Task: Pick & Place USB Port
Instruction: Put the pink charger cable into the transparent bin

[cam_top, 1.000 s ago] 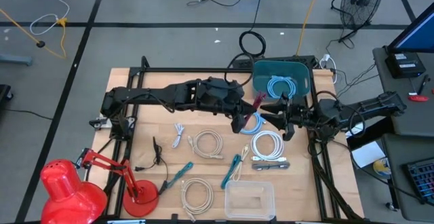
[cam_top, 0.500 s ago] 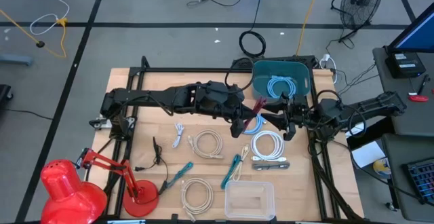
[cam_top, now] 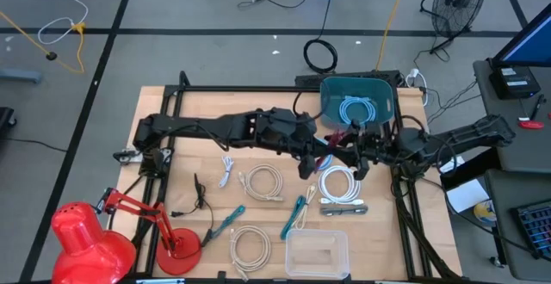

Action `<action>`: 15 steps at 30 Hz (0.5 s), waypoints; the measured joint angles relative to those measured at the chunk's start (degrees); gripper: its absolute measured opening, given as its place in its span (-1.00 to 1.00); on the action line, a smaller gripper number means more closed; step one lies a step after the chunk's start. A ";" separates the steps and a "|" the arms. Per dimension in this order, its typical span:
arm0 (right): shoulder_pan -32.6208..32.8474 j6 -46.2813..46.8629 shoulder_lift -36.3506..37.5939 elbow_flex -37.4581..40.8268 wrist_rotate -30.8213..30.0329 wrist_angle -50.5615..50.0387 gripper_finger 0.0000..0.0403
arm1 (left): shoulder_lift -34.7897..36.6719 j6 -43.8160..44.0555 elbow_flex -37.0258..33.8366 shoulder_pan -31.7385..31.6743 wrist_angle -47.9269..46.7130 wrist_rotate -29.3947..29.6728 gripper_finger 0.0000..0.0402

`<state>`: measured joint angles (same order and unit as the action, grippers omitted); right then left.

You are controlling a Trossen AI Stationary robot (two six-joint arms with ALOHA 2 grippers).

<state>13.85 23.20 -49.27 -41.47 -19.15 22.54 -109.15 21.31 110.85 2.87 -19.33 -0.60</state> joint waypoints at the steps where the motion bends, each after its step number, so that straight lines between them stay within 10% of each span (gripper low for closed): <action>1: 0.00 0.13 -0.28 0.00 0.21 0.14 -0.18 | -0.02 -0.01 0.00 0.00 -0.13 -0.18 -0.93; 15: 0.00 -0.07 -0.88 -0.02 1.96 1.51 -0.45 | -0.01 -1.28 0.00 -0.22 -0.93 0.47 -0.94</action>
<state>13.85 23.14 -50.15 -41.50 -17.20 24.04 -109.16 20.03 110.85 2.66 -20.26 -0.13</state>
